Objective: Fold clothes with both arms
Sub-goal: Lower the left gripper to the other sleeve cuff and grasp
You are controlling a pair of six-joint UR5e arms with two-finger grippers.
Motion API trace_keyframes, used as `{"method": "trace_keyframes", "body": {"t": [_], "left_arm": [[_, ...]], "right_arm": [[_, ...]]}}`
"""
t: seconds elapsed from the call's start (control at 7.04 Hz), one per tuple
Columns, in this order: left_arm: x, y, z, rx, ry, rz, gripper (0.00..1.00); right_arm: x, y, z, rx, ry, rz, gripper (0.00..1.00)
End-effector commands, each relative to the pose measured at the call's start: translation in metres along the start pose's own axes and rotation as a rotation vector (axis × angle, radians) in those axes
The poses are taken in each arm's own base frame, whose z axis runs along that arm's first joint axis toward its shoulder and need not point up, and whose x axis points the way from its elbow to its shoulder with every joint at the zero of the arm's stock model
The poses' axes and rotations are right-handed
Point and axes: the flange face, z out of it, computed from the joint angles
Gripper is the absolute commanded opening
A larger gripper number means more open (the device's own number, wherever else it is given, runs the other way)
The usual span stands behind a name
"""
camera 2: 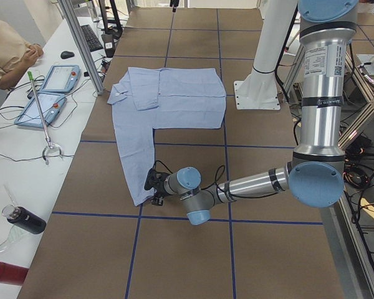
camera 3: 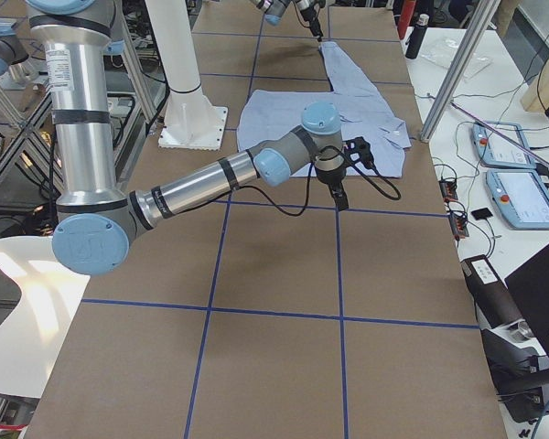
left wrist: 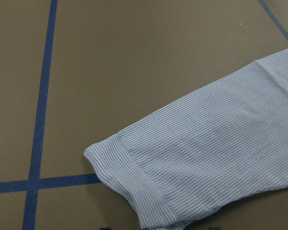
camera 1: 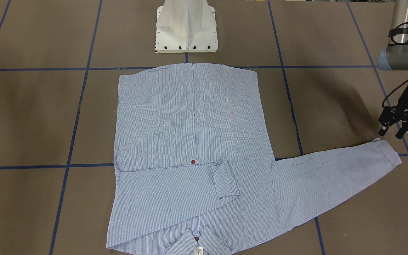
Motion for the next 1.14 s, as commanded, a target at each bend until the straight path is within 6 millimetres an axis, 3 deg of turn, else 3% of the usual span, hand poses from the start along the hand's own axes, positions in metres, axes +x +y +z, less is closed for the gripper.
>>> {"method": "trace_keyframes", "body": {"t": [0.0,0.43,0.57,0.71,0.85,0.99], "left_arm": [[0.002,-0.005,0.014,0.007,-0.002,0.004,0.7],[0.007,0.004,0.021,-0.014,0.0,0.012,0.61],[0.007,0.005,0.021,-0.014,0.002,0.013,0.48],[0.008,0.004,0.022,-0.013,0.003,0.015,0.13],[0.01,0.003,0.021,-0.01,0.006,0.017,0.0],[0.015,0.0,0.02,-0.005,0.017,0.027,0.0]], "right_arm": [[0.0,0.0,0.0,0.0,0.001,0.0,1.0],[0.0,0.0,0.0,0.0,-0.001,-0.002,1.0],[0.0,0.0,0.0,0.0,0.001,-0.002,1.0],[-0.001,0.0,-0.001,0.003,0.0,-0.002,1.0],[-0.002,0.0,-0.002,0.003,-0.002,-0.002,1.0],[-0.002,0.0,-0.002,0.003,-0.002,0.0,1.0]]}}
